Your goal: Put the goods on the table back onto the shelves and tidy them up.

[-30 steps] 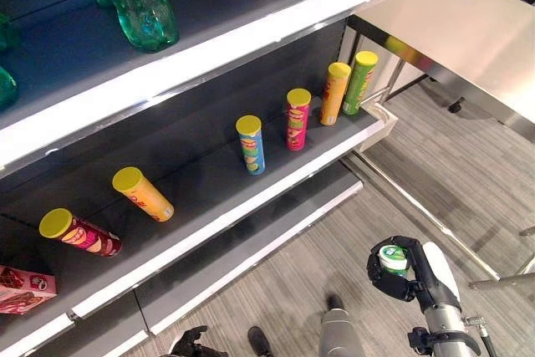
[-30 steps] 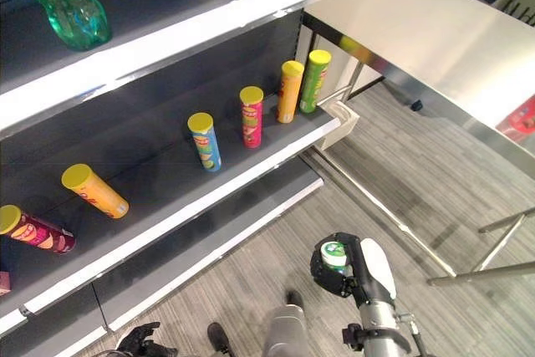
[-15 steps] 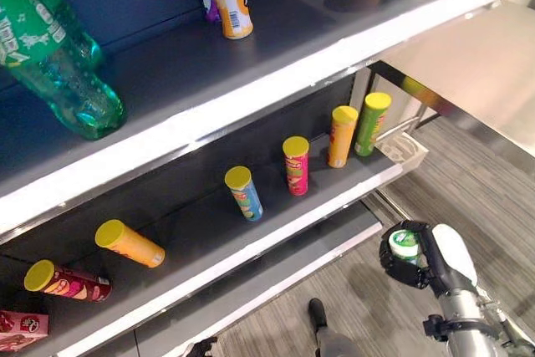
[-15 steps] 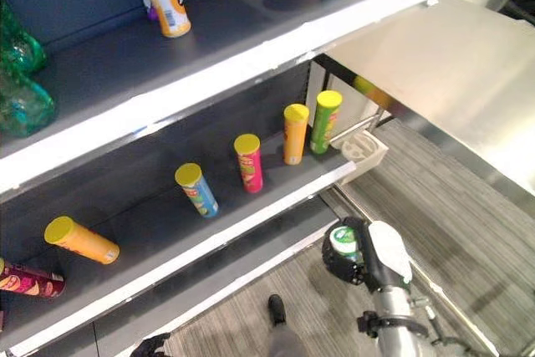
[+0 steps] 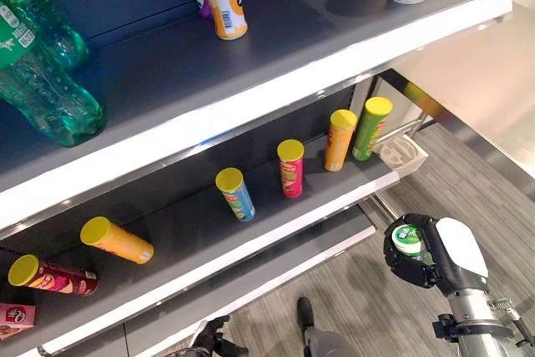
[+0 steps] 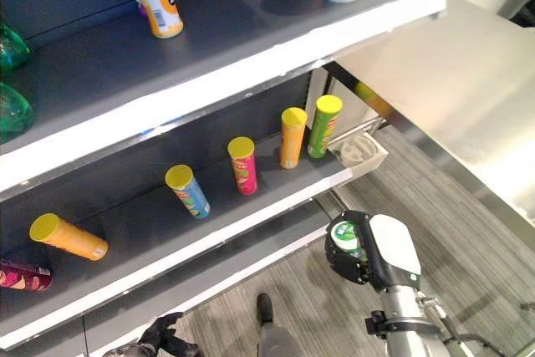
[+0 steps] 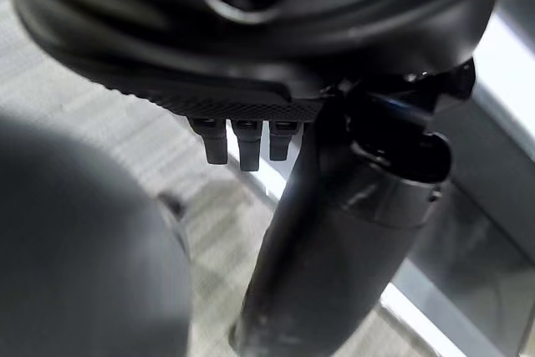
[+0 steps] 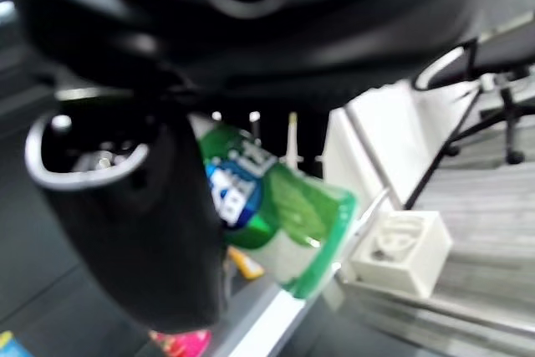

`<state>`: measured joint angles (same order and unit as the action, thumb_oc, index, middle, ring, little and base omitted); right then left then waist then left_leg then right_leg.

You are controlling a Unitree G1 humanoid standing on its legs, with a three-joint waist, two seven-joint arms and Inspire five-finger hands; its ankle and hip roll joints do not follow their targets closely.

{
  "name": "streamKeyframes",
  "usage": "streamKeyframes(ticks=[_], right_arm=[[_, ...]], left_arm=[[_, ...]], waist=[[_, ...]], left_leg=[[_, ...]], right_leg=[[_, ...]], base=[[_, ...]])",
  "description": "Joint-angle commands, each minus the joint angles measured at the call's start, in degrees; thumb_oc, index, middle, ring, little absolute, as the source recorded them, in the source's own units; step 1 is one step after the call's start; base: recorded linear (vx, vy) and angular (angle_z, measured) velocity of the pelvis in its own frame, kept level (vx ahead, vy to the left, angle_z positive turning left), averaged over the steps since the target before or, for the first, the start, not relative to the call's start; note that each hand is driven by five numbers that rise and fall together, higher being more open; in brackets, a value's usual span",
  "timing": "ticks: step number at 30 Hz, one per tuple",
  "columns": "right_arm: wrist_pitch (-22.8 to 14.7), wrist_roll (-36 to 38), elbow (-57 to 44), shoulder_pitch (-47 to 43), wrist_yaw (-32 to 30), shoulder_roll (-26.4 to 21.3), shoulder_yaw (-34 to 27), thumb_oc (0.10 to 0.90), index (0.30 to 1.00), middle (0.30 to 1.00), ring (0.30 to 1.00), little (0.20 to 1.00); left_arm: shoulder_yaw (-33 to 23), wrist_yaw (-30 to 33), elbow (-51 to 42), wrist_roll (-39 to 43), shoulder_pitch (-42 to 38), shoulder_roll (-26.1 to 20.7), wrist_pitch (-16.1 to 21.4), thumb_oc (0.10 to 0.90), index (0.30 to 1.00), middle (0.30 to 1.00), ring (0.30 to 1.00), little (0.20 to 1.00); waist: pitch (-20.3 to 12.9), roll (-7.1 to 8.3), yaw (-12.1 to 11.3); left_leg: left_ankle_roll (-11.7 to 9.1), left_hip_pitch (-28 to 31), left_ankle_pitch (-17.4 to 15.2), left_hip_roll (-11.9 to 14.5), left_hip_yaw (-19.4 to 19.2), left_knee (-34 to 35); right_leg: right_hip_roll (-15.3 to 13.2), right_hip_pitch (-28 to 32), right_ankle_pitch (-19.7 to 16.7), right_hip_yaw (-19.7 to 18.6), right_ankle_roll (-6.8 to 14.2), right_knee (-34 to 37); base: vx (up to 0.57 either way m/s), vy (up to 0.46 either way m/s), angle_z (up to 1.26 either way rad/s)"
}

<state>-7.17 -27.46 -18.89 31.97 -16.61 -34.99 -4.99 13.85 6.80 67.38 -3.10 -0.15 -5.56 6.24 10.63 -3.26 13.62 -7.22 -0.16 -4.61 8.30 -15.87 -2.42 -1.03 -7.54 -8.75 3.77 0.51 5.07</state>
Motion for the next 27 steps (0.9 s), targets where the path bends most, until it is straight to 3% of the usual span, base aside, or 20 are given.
streamKeyframes(ticks=[1, 5, 7, 9, 17, 27], right_arm=[[-4.58, -0.29, -7.71, -1.09, -3.13, 1.29, -3.39, 0.400, 0.300, 0.300, 0.300, 0.300], [-4.01, 0.25, -7.30, 0.69, -3.51, 1.79, -5.33, 0.400, 0.300, 0.300, 0.300, 0.300], [-3.75, 2.49, -6.60, 1.34, -3.94, 3.04, -6.34, 0.400, 0.300, 0.300, 0.300, 0.300], [-4.79, 8.37, -8.54, 1.64, -3.84, 4.38, -11.24, 0.400, 0.300, 0.300, 0.300, 0.300], [-8.17, 12.91, -16.80, -2.77, -2.78, 3.03, -19.33, 0.400, 0.300, 0.300, 0.300, 0.300], [-9.58, 13.51, -23.33, -14.51, -3.17, 0.72, -13.77, 0.400, 0.300, 0.300, 0.300, 0.300]], left_arm=[[0.09, 0.98, 0.58, -3.59, 3.02, -2.53, 0.94, 0.800, 0.900, 0.900, 0.900, 0.900], [-1.50, 1.19, 1.73, -3.71, 3.65, -3.17, 0.53, 0.800, 0.900, 0.900, 0.900, 0.900], [-3.01, 1.31, 3.11, -3.45, 2.88, -3.20, 0.16, 0.800, 0.900, 0.900, 0.900, 0.900], [-4.79, 1.84, 4.27, -3.70, 1.86, -3.70, -0.25, 0.800, 0.900, 0.900, 0.900, 0.900], [-4.30, 1.45, 4.57, -4.00, 0.26, -3.54, -0.41, 0.800, 0.900, 0.900, 0.900, 0.900], [1.55, -0.15, 1.85, -6.40, 0.05, -2.23, -0.03, 0.800, 0.900, 0.900, 0.900, 0.900]], waist=[[-3.95, 0.26, 1.39], [-3.74, 0.25, 2.06], [-3.88, 0.84, 2.81], [-4.68, 2.11, 4.32], [-6.50, 3.88, 5.77], [-8.37, 3.81, 2.87]], left_leg=[[1.69, 1.41, 3.47, -1.74, -1.96, 3.86], [2.21, 2.90, 3.58, -2.87, -3.47, 5.89], [2.35, 3.44, 3.46, -3.20, -4.68, 6.30], [2.59, 4.13, 3.06, -3.37, -7.12, 6.83], [3.03, 5.70, 1.97, -3.40, -9.36, 6.88], [3.67, 7.40, 0.73, -3.55, -8.38, 6.85]], right_leg=[[-5.45, -0.54, 7.83, -4.07, 7.89, -7.14], [-6.01, -1.09, 6.12, -5.75, 8.93, -5.83], [-6.06, -1.36, 5.35, -6.79, 9.49, -5.32], [-6.09, -2.41, 3.69, -8.97, 10.49, -4.39], [-5.81, -2.78, 2.19, -11.08, 11.36, -3.28], [-6.14, -1.10, 2.08, -10.48, 11.63, -2.36]], base=[[0.02, 0.102, -0.48], [0.03, 0.115, -0.12], [0.03, 0.087, -0.28], [0.03, 0.063, -0.54], [0.03, 0.011, -0.26], [0.00, -0.004, 0.01]])
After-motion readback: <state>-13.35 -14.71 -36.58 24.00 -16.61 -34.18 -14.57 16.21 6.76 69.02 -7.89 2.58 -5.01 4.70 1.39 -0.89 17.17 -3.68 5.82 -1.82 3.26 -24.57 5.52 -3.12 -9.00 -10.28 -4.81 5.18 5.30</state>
